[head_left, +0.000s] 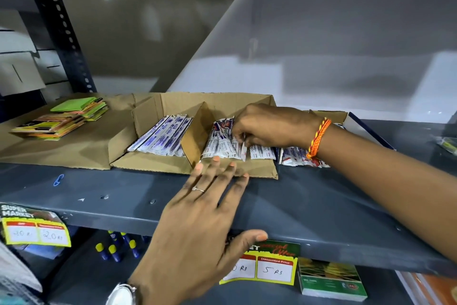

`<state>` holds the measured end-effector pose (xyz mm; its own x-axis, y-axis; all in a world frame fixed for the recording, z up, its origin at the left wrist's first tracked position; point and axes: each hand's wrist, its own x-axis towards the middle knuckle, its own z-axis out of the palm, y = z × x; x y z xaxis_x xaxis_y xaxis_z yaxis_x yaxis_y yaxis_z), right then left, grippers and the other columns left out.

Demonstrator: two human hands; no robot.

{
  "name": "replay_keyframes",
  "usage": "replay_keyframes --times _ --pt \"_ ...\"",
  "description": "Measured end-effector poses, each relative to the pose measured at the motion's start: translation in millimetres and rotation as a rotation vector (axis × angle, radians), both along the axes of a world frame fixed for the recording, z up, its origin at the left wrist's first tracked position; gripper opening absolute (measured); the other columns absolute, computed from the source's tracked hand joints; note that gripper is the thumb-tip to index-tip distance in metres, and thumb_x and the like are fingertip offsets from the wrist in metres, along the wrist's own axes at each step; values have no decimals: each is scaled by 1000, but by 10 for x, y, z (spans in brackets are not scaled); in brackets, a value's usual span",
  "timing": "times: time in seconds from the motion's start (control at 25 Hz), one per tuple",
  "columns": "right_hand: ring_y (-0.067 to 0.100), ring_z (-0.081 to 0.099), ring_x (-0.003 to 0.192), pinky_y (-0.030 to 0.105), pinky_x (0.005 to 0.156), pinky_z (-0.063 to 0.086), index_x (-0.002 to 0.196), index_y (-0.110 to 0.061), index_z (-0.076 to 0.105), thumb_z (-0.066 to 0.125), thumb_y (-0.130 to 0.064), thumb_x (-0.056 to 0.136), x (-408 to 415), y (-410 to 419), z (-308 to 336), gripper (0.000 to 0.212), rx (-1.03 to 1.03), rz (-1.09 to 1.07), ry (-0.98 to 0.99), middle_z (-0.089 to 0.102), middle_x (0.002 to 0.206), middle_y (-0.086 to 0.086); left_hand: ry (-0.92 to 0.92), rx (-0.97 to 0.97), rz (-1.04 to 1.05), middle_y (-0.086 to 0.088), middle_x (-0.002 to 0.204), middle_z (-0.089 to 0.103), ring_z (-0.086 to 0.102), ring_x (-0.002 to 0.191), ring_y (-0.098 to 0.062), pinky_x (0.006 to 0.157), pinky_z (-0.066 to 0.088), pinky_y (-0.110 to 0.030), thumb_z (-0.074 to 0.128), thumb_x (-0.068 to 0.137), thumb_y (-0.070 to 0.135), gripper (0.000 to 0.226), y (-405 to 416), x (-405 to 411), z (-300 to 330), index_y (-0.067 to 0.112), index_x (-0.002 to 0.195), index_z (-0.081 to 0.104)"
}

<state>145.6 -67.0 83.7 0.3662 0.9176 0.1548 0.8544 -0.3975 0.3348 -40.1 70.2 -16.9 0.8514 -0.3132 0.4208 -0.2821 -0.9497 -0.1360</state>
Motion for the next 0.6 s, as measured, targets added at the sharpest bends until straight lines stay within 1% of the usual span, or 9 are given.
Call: replay_keyframes --times 0.08,0.12,0.2,0.28,0.32,0.36,0.48,0.56,0.6 --pt "23 64 73 44 62 57 83 -25 62 69 -8 80 46 -78 -49 19 11 -15 19 64 80 -1 -15 11 19 -5 161 35 16 153 -24 120 21 -49 27 96 74 83 126 -49 6 15 153 37" --pt "25 63 73 44 63 56 83 -20 60 66 -6 81 72 -78 -54 16 25 -9 -43 62 80 2 -16 14 28 -5 162 34 14 153 -24 121 19 -49 28 96 74 83 186 -63 5 16 154 35" --pt "26 58 66 39 58 54 81 -13 54 58 2 81 44 -112 -173 16 58 -72 -108 55 75 2 -11 17 47 -4 162 34 14 153 -24 122 16 -49 28 96 74 83 284 -67 -5 15 154 35" --pt "28 53 62 31 53 41 79 -13 46 53 9 78 -89 -119 -196 23 94 -96 -139 45 72 1 1 15 56 -5 160 36 17 153 -25 122 16 -48 27 97 74 83 339 -54 -19 14 154 35" --pt "31 55 64 31 54 36 80 -12 44 51 10 77 -175 -121 -215 24 85 -106 -164 45 72 4 5 14 54 -5 160 38 18 153 -24 121 17 -48 26 97 74 83 352 -49 -33 14 154 35" --pt "33 58 68 31 56 33 81 -11 45 50 10 78 -211 -134 -249 22 72 -118 -181 50 74 7 8 14 49 -6 159 39 18 152 -24 121 17 -48 25 98 73 82 358 -43 -45 13 153 36" --pt "33 64 76 30 57 34 86 -7 53 50 9 82 -247 -101 -276 16 17 -186 -221 63 85 11 2 1 37 -7 157 42 19 152 -24 120 17 -47 24 98 72 82 363 -29 -69 12 151 40" --pt "33 67 76 32 55 39 84 -5 59 53 12 80 -185 -95 -312 19 2 -188 -219 63 83 11 -7 -8 32 -7 156 44 21 152 -25 120 17 -47 25 98 73 82 362 -21 -75 12 150 42" --pt "34 67 74 32 55 45 82 -5 61 54 14 78 -165 -94 -326 20 -8 -196 -215 62 80 11 -11 -12 30 -7 155 45 21 152 -25 119 17 -47 25 98 73 82 363 -17 -79 12 150 43"
